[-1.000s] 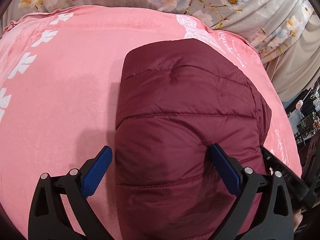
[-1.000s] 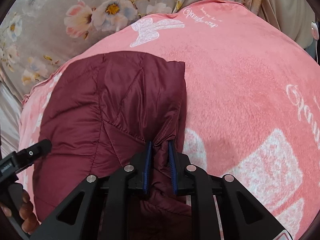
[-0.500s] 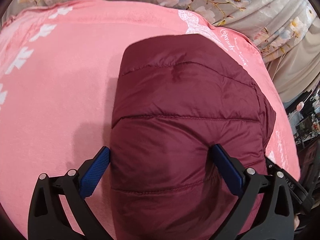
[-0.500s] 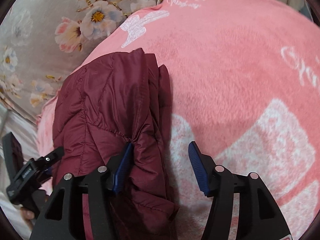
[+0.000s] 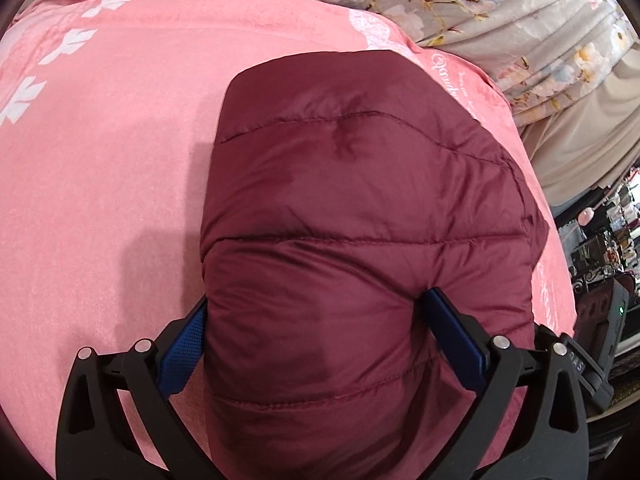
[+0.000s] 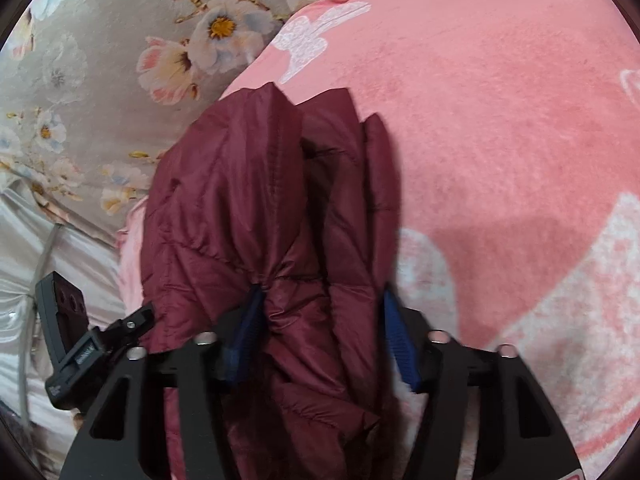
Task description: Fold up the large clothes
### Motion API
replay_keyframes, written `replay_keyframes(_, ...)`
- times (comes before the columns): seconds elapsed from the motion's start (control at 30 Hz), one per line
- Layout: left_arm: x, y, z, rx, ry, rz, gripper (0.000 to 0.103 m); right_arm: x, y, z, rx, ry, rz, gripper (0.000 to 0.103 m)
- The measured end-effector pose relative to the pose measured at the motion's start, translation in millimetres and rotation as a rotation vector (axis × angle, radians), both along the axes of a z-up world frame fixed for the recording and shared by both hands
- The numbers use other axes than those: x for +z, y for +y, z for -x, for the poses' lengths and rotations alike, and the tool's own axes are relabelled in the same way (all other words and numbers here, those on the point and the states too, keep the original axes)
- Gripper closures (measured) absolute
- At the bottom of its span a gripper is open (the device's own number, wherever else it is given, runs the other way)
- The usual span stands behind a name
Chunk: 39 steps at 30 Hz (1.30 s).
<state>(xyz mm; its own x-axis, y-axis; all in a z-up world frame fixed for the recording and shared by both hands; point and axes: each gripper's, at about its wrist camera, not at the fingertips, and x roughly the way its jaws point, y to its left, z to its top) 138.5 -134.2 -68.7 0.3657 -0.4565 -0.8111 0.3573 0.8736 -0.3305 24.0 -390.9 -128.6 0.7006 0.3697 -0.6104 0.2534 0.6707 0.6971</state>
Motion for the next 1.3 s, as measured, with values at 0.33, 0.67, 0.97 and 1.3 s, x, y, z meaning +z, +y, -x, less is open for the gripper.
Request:
replay_keyframes(0.33, 49, -3, 21, -0.069, -0.149, -0.018, 0.061, 64, 15, 20, -0.050, -0.139, 0.112, 0.088)
replay_keyframes(0.67, 103, -7, 42, -0.150, -0.298, 0.013, 0.068, 87, 18, 24, -0.082, -0.121, 0.168, 0.089)
replay_keyframes(0.97, 19, 26, -2, -0.062, -0.090, -0.022, 0.040, 35, 22, 16, -0.068, 0.028, 0.239, 0.034)
replay_keyframes(1.3, -26, 49, -32, -0.046, 0.121, 0.186, 0.006, 2, 14, 3, 0.034, -0.011, -0.023, 0.054)
